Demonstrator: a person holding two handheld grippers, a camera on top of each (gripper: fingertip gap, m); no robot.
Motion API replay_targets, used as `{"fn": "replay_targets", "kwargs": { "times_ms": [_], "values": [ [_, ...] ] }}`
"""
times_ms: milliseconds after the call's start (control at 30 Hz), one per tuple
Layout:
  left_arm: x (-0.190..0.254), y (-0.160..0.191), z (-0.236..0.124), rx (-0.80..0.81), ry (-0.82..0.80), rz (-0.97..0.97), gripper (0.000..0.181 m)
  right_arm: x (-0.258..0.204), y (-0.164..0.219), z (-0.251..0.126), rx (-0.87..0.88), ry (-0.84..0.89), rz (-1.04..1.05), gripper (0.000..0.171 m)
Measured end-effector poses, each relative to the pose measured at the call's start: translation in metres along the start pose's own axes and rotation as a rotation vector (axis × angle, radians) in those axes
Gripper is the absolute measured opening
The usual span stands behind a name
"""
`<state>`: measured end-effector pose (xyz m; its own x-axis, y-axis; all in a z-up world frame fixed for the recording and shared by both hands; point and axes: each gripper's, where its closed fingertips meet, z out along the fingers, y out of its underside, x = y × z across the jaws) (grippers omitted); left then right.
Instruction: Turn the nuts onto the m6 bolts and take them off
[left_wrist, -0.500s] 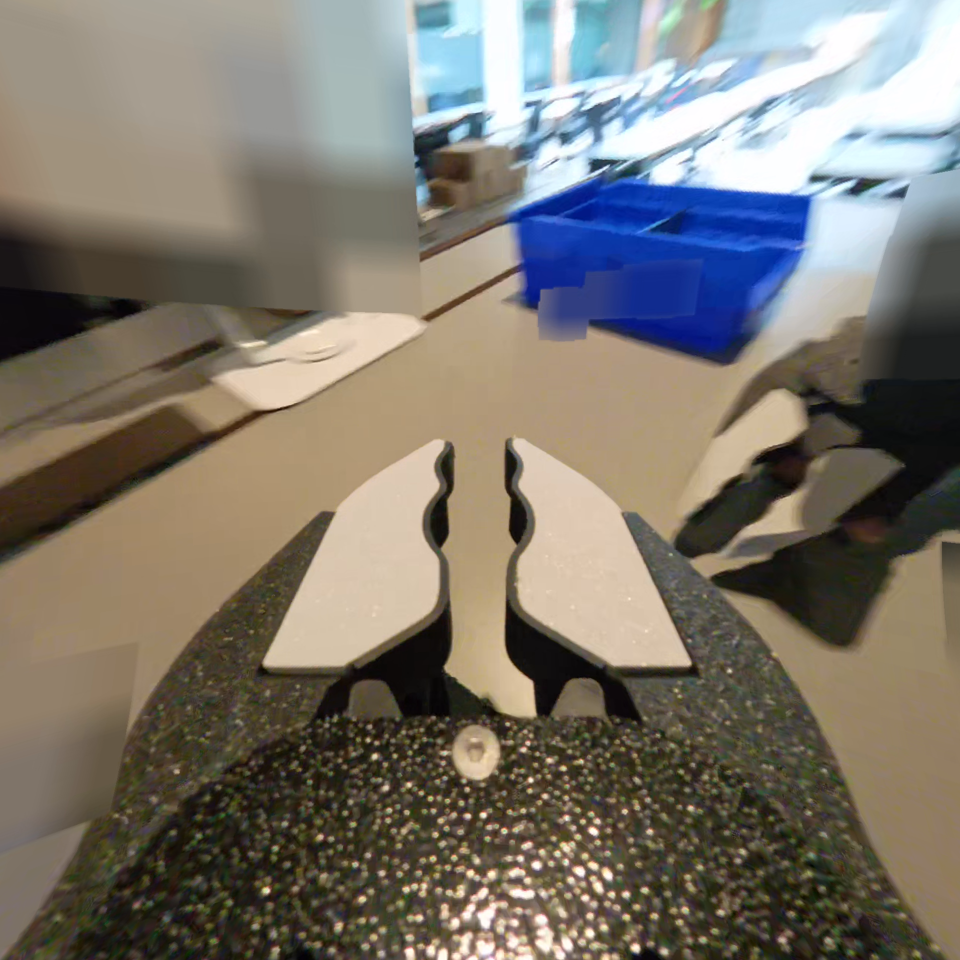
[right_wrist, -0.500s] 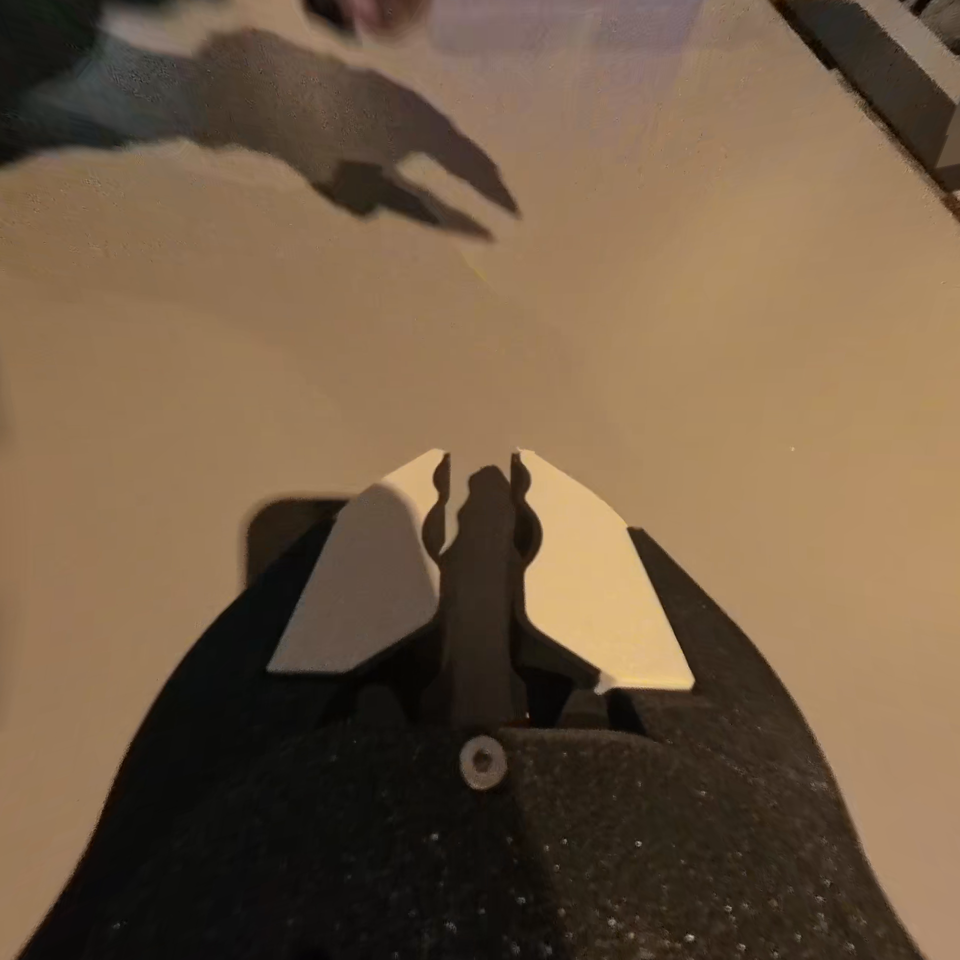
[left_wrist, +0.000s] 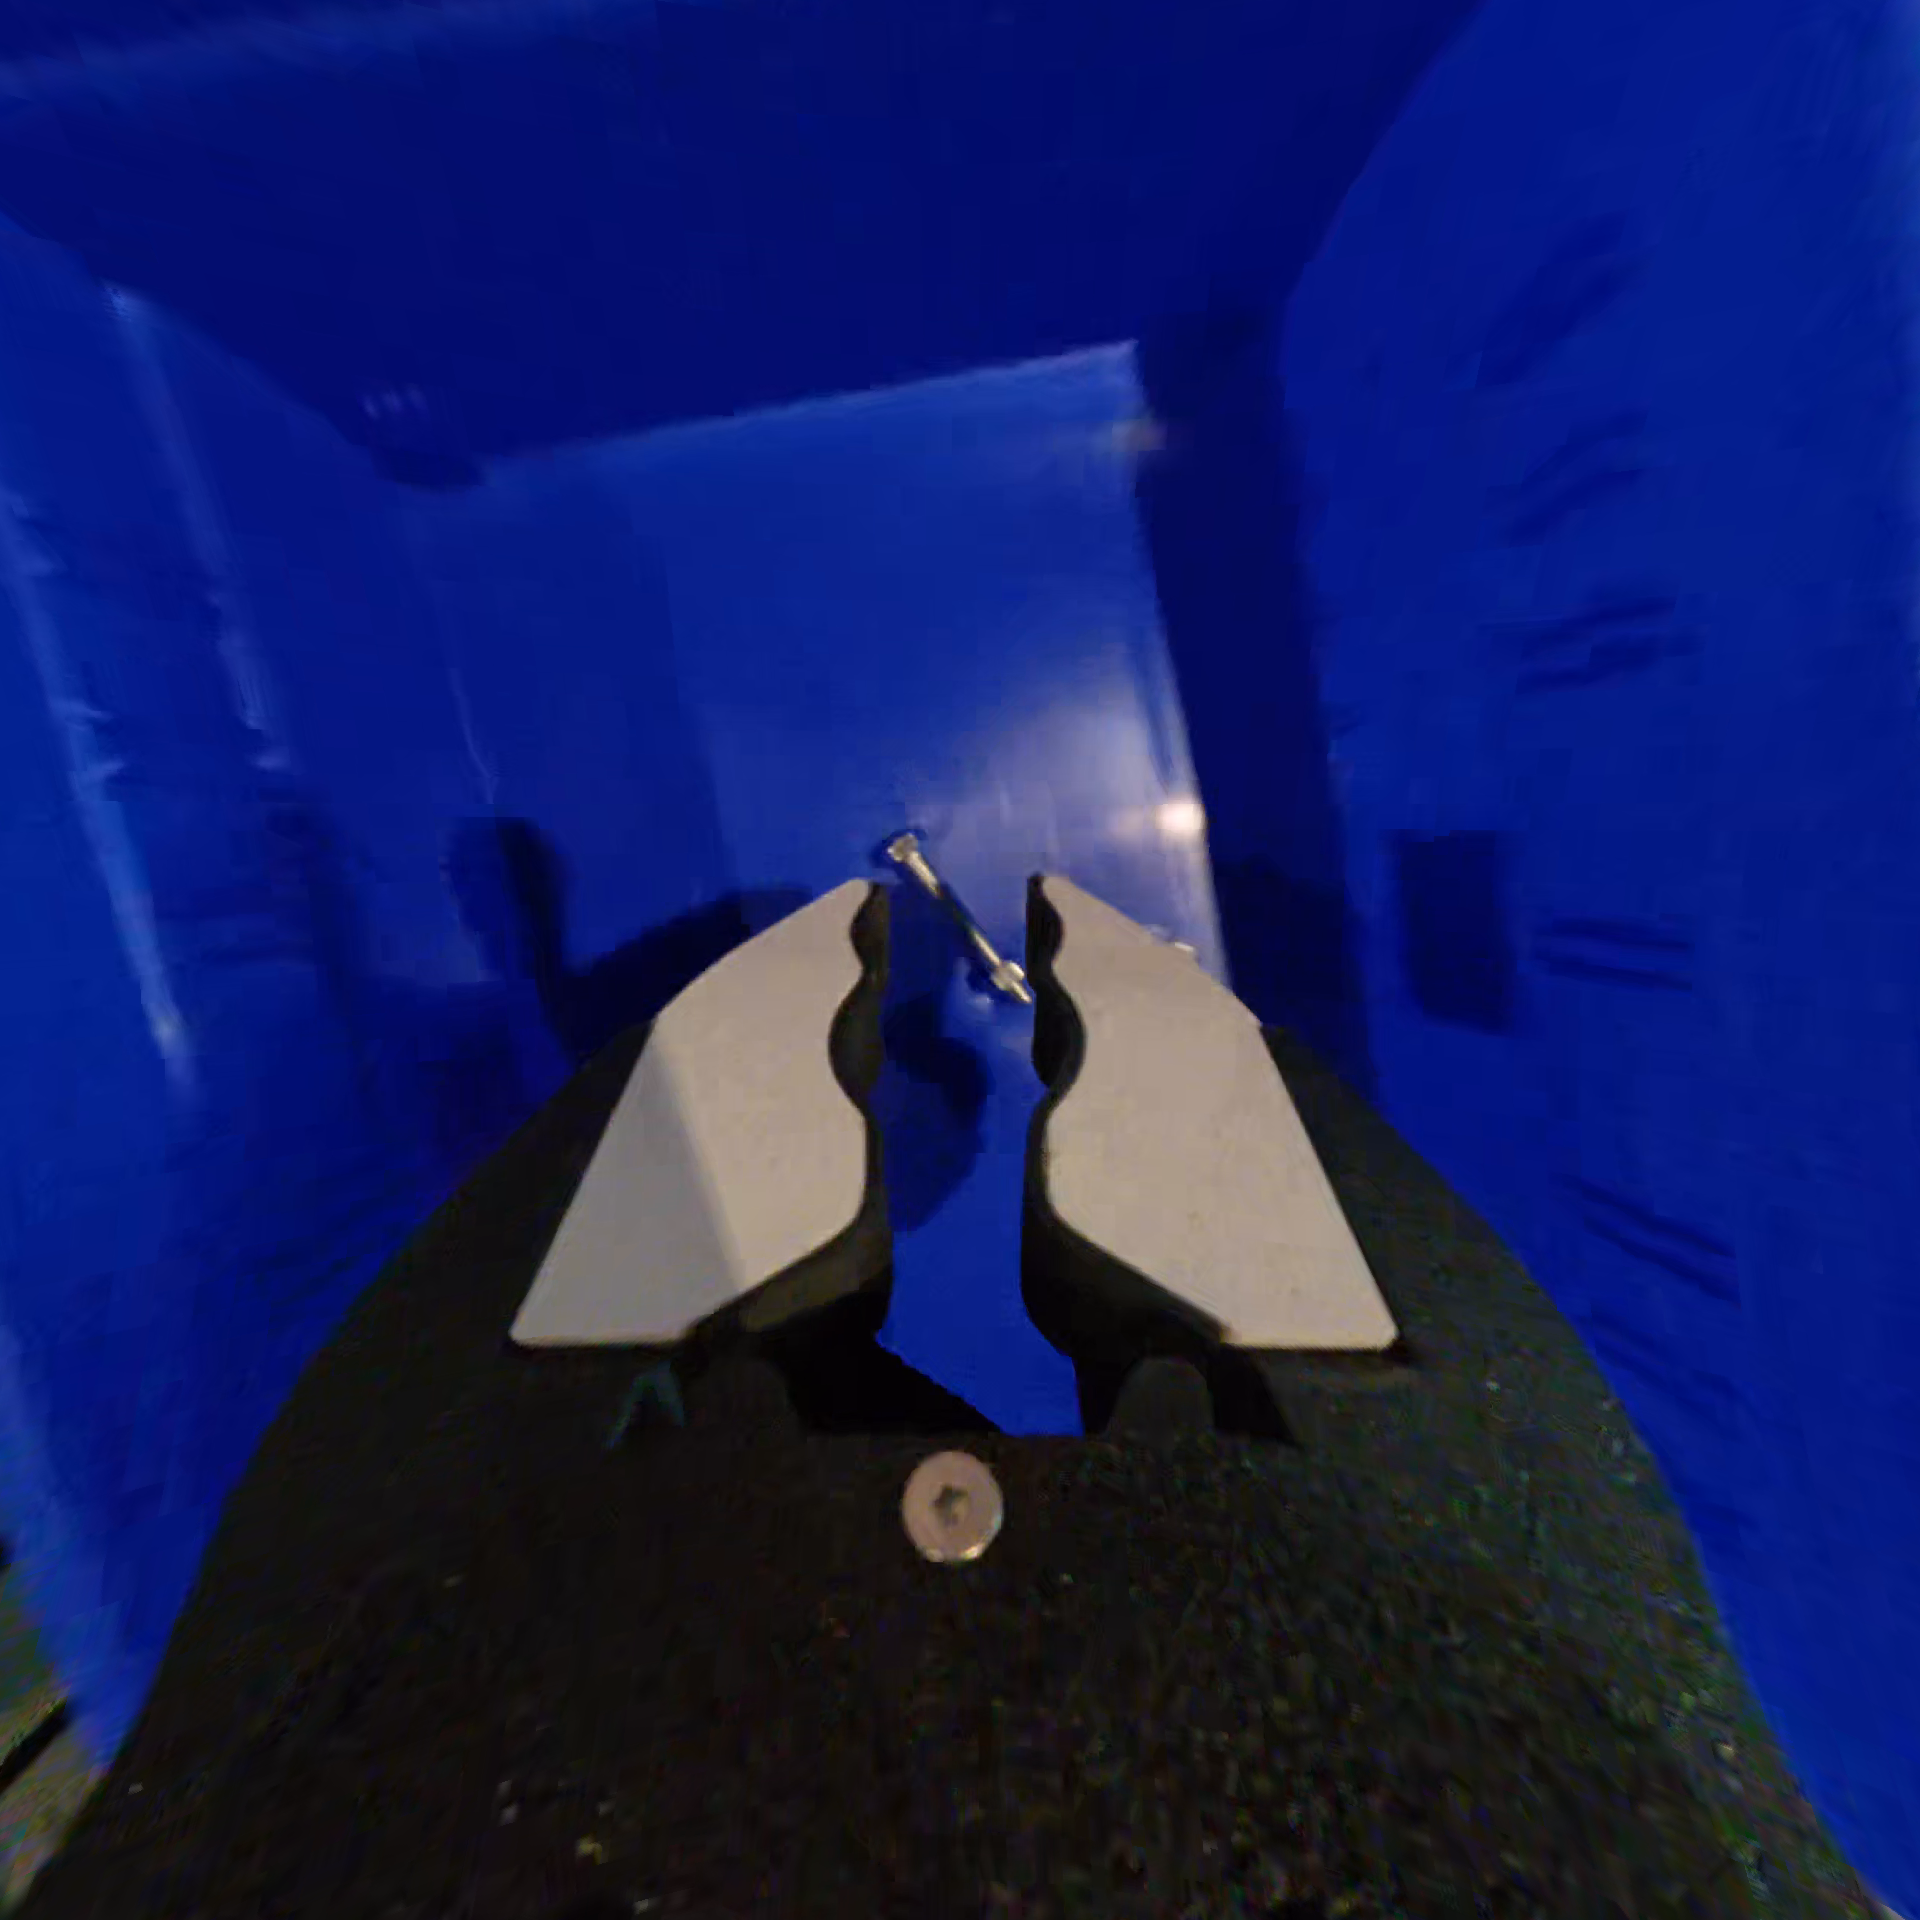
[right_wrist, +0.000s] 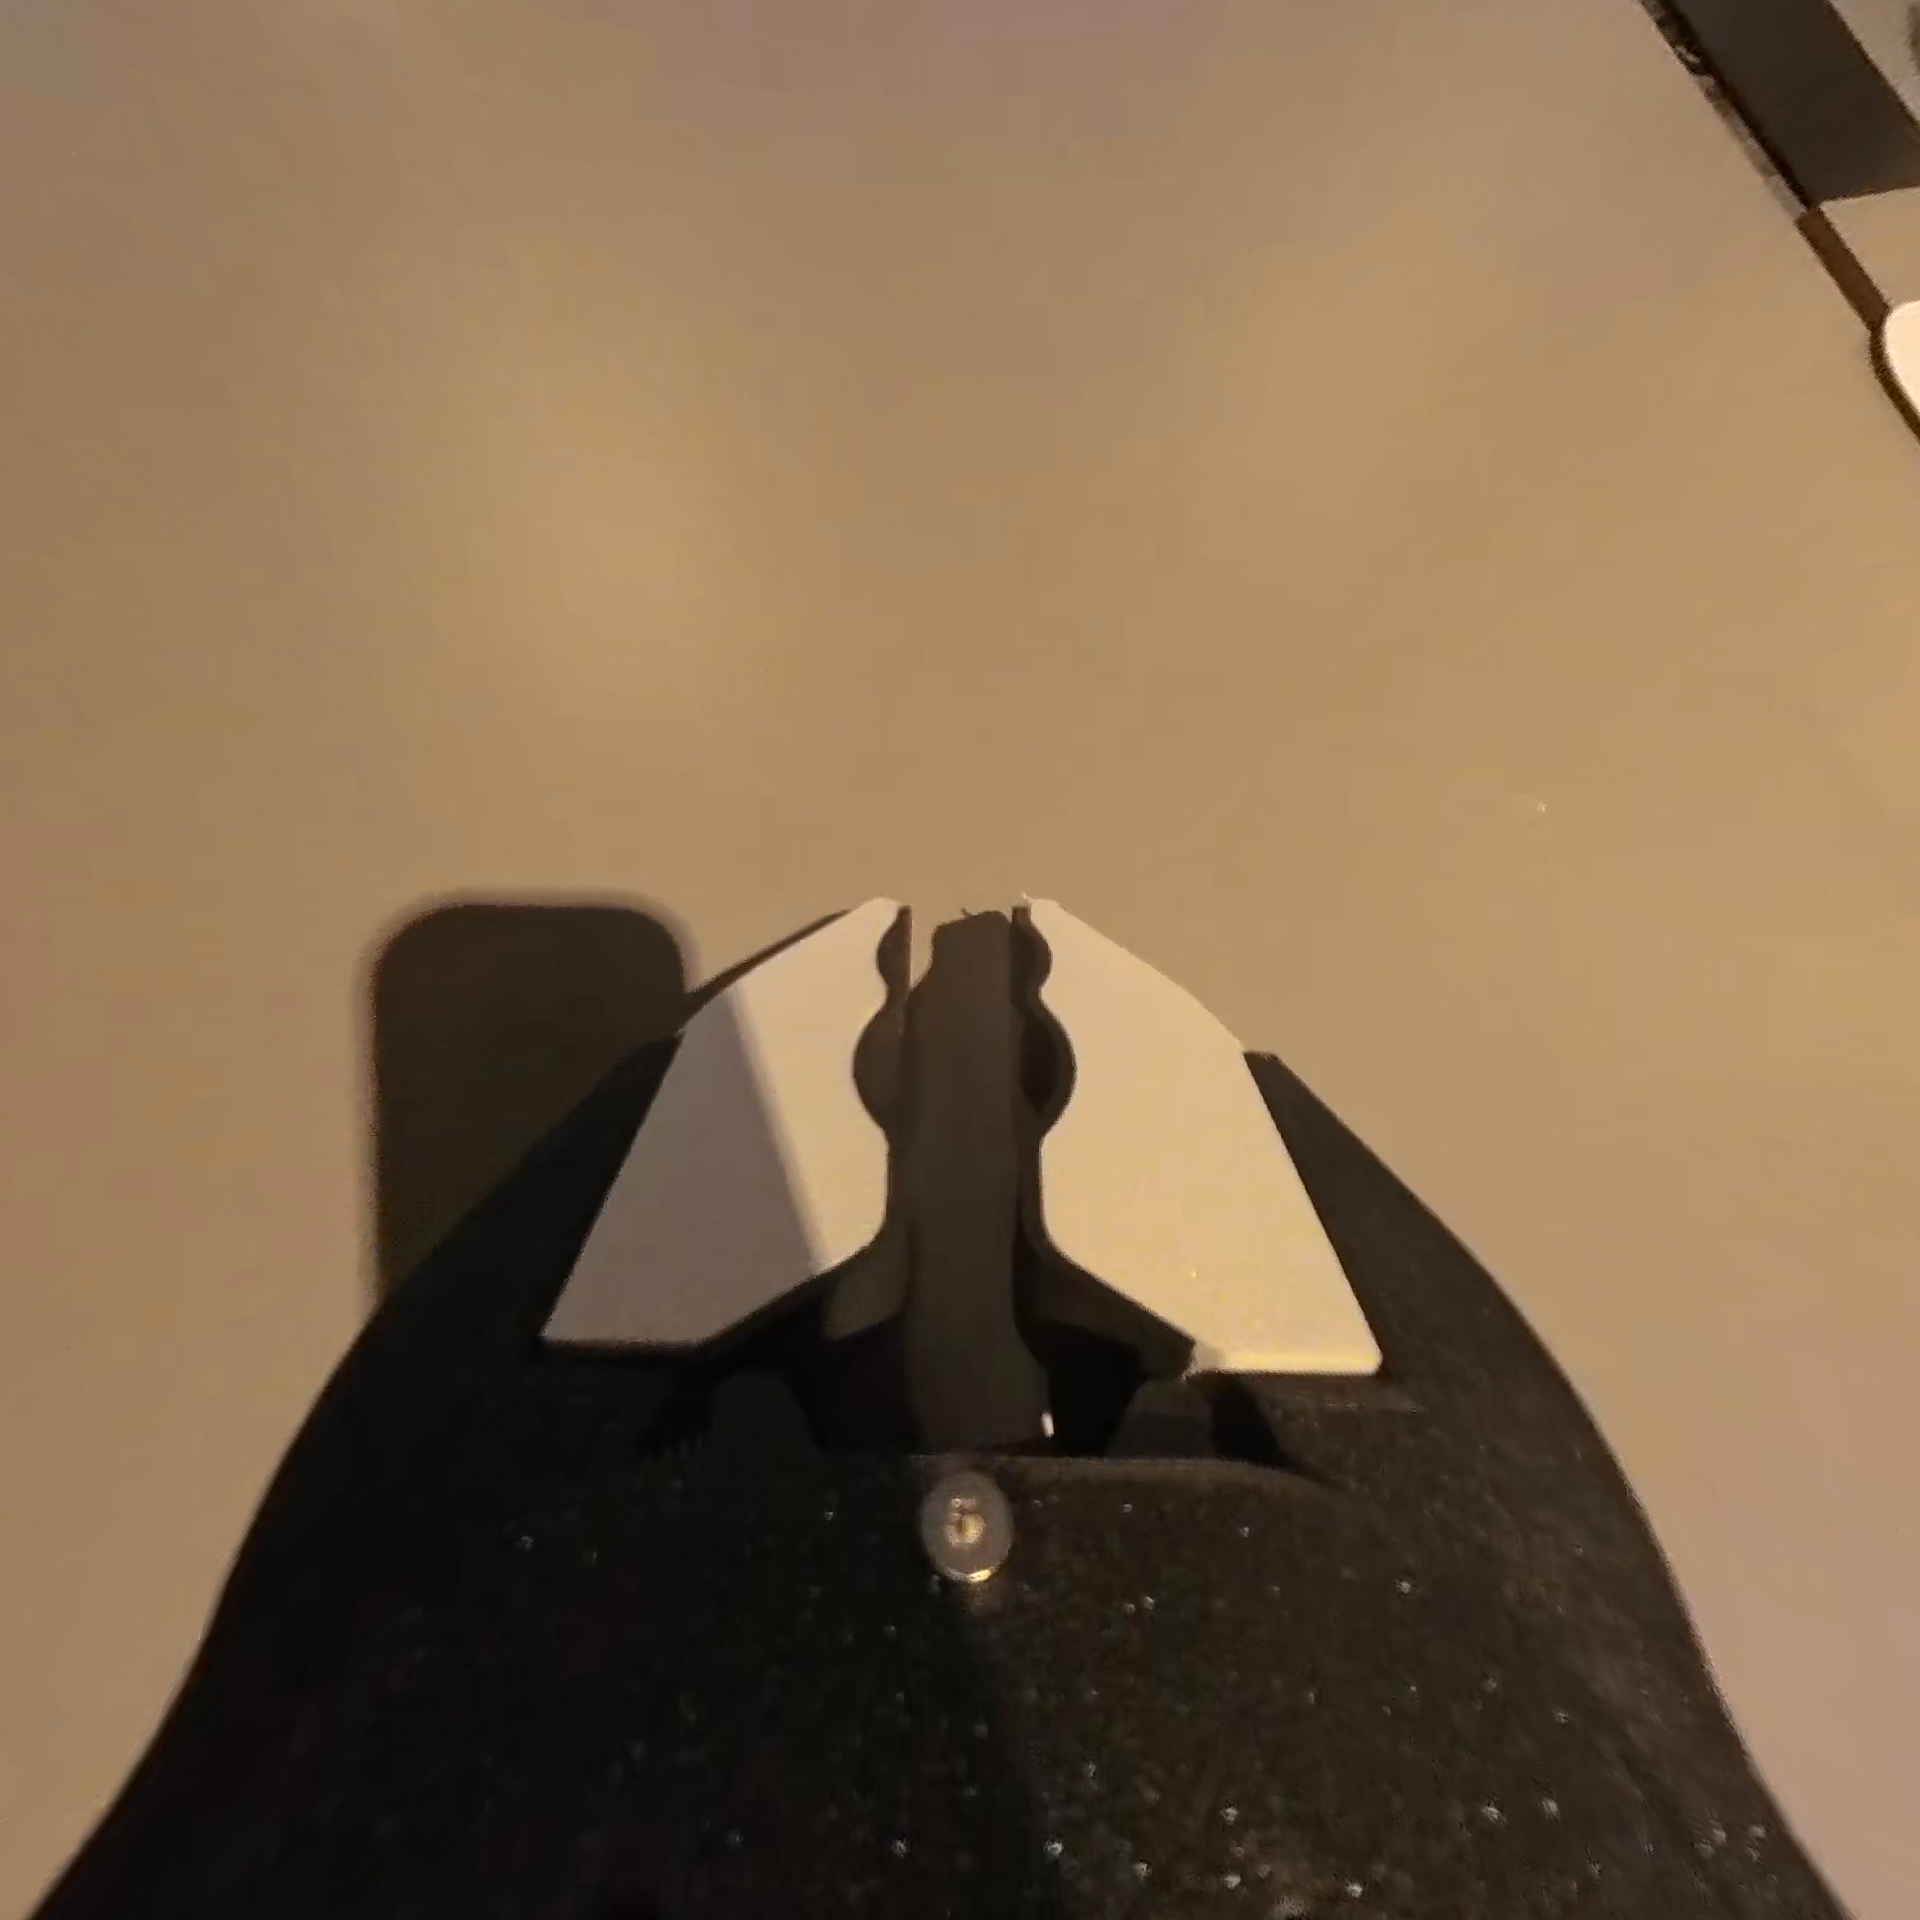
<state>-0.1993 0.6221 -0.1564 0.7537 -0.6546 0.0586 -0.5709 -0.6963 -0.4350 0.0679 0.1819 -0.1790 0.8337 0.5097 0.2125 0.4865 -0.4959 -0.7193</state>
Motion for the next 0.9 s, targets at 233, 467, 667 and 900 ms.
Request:
{"fn": "replay_targets", "kwargs": {
  "times_ms": [233, 467, 667, 900],
  "values": [
    [-0.014, 0.007, 0.033, -0.113, -0.072, 0.015, 0.026, 0.001, 0.005, -0.007, 0.001, 0.056, 0.021, 0.020],
    [-0.014, 0.007, 0.031, -0.071, -0.054, 0.012, 0.011, 0.003, 0.004, -0.005, -0.004, 0.047, 0.044, 0.021],
    [0.001, -0.010, -0.005, 0.164, 0.044, -0.044, 0.010, 0.003, 0.004, -0.003, -0.008, 0.027, 0.044, 0.021],
    [0.120, -0.072, -0.145, 0.688, 0.399, 0.020, 0.009, 0.018, -0.037, -0.004, 0.165, 0.135, 0.013, 0.027]
  ]
}}
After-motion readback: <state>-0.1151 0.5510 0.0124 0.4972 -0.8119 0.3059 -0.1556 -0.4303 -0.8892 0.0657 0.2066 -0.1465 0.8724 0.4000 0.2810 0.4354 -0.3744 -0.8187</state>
